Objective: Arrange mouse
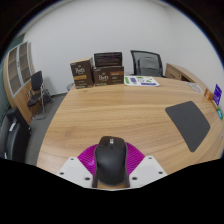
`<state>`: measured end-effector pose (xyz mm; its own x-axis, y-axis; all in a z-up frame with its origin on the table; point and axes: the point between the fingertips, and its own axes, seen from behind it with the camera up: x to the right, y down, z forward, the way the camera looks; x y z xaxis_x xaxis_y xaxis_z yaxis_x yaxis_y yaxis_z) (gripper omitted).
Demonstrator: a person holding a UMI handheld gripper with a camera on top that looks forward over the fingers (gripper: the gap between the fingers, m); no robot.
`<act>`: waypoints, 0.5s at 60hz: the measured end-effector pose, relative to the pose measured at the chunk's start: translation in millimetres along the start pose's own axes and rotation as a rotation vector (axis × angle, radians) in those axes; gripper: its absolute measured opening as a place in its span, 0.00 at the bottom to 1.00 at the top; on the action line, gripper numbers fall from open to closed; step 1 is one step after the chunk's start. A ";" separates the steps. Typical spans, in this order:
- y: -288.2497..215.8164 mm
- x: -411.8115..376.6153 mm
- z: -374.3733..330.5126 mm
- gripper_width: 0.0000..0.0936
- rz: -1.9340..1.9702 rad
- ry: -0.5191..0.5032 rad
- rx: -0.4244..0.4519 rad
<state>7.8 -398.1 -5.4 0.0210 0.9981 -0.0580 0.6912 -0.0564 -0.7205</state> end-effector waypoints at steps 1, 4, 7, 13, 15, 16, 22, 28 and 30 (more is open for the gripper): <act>0.4 -1.4 -1.2 0.38 0.007 -0.008 -0.006; 1.4 -2.1 -8.8 0.38 0.019 -0.027 -0.022; -5.8 0.4 -21.0 0.38 0.019 -0.024 -0.020; -26.8 5.2 -54.0 0.38 0.011 -0.048 -0.007; -36.6 10.3 -64.9 0.38 0.007 -0.051 -0.001; -42.5 13.2 -70.2 0.38 0.011 -0.053 0.006; -81.1 42.4 -95.5 0.38 0.023 -0.052 0.036; -122.1 86.9 -109.4 0.38 0.033 -0.028 0.082; -134.2 104.1 -110.6 0.38 0.031 -0.015 0.094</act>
<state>-2.9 -283.9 161.7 0.0304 0.9954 -0.0913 0.6195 -0.0904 -0.7798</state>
